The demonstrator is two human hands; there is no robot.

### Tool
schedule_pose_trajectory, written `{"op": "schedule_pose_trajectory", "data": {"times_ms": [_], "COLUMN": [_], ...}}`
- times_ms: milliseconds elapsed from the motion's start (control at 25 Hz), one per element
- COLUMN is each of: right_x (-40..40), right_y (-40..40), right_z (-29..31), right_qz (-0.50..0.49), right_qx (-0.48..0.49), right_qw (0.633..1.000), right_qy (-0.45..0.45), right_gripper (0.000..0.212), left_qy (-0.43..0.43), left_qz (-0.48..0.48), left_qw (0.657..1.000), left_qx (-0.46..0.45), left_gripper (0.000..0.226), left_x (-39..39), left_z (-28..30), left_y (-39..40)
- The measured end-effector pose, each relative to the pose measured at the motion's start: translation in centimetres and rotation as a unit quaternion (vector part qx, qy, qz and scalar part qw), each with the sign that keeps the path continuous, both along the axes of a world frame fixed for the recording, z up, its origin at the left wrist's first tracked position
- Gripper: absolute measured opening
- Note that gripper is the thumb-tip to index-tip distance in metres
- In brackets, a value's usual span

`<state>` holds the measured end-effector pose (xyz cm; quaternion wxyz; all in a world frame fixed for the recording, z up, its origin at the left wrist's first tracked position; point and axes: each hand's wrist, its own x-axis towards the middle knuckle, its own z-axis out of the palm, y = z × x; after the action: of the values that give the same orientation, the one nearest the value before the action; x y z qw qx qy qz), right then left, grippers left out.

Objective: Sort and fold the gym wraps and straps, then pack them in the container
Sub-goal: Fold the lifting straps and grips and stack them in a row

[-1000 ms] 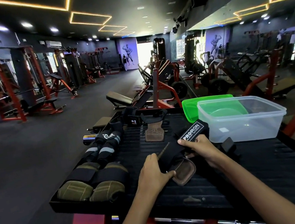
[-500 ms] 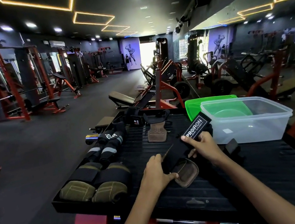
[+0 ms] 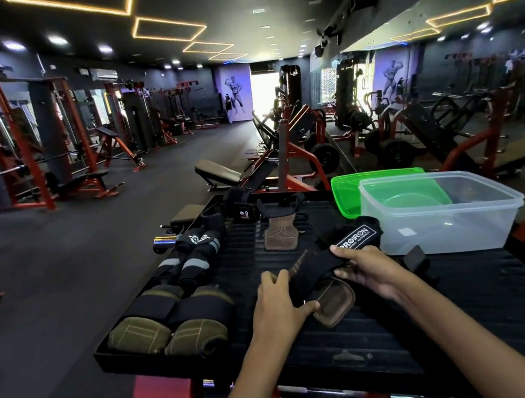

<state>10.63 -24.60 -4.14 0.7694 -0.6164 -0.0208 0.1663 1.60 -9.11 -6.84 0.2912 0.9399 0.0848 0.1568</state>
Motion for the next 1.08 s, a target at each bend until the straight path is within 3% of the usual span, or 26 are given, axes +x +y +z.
{"op": "schedule_pose_trajectory", "data": {"times_ms": [80,160,200,280,320,360,440,520,600,760,1080], "right_x": [-0.5,-1.3,-1.7,-2.4,-2.8,-3.2,-3.9,-4.4,-4.4,-4.2,-4.4], "right_y": [0.4,0.7,0.9,1.3,1.4,1.5,1.6,1.6,1.2,0.9,1.0], "right_z": [0.3,0.5,0.4,0.1,-0.1,-0.5,-1.4,-1.7,-1.8,-1.2,-0.9], "right_qz": [-0.007,-0.012,-0.010,0.013,0.040,0.072,0.127,0.153,0.146,0.063,0.066], "right_qx": [0.016,-0.001,-0.026,-0.094,-0.125,-0.159,-0.235,-0.272,-0.253,-0.226,-0.169], "right_qw": [0.998,0.985,0.975,0.949,0.933,0.909,0.839,0.815,0.838,0.860,0.902], "right_qy": [-0.067,-0.171,-0.220,-0.301,-0.336,-0.379,-0.474,-0.489,-0.461,-0.454,-0.392], "right_gripper": [0.006,0.006,0.007,0.009,0.007,0.014,0.036,0.048,0.045,0.026,0.036], "left_qy": [-0.035,-0.028,-0.006,0.020,0.019,0.016,0.012,0.011,0.027,0.036,0.017], "left_qz": [0.014,0.005,-0.017,-0.079,-0.088,-0.092,-0.079,-0.048,-0.053,-0.112,-0.125], "left_qw": [0.999,0.982,0.946,0.779,0.705,0.676,0.715,0.770,0.793,0.778,0.780], "left_qx": [-0.039,-0.187,-0.324,-0.622,-0.703,-0.731,-0.695,-0.636,-0.606,-0.617,-0.613], "left_gripper": [0.048,0.042,0.041,0.042,0.039,0.035,0.019,0.007,0.010,0.015,0.028], "left_x": [0.1,0.1,0.1,0.0,0.1,0.2,0.3,0.3,0.3,-0.1,-0.7], "left_z": [0.2,0.3,0.5,1.1,1.1,1.2,1.2,1.0,0.9,1.1,1.3], "left_y": [0.2,0.3,0.4,0.7,1.0,1.4,1.6,1.3,1.2,1.0,0.8]}}
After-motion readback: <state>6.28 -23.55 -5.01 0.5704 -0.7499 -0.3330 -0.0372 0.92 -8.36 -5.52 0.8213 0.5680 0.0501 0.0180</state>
